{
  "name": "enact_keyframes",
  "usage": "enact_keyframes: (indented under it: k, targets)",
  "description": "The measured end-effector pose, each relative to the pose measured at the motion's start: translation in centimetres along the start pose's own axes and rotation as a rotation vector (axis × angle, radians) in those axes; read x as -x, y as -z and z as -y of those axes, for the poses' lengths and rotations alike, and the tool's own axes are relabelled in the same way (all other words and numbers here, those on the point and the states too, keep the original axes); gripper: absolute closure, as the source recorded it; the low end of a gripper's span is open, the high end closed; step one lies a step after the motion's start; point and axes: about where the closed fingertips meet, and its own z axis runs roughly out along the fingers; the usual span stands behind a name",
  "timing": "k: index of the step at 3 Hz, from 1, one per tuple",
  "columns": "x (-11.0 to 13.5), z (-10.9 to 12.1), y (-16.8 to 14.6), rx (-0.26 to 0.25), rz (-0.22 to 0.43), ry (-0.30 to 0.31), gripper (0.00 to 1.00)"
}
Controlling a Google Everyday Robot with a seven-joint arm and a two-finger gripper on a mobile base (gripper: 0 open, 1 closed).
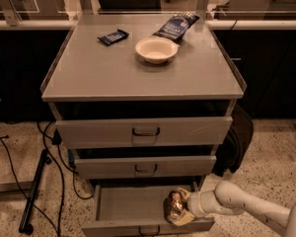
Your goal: Place orange can into bottom drawer
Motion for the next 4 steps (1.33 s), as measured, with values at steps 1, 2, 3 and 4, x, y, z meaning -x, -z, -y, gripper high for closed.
enact_keyframes:
  k: [1, 2, 3, 4]
  targets:
    - [-0.7, 0.7, -0.9, -0.009, 0.004, 0.003, 1.00]
    - [-1.0, 1.6, -2.1, -0.016, 0.015, 0.013, 1.00]
    - [-1.4, 2.6, -3.4, -0.025, 0.020, 0.021, 1.00]
    - [-1.6, 4.0, -4.5, -0.038, 0.017, 0.031, 1.00]
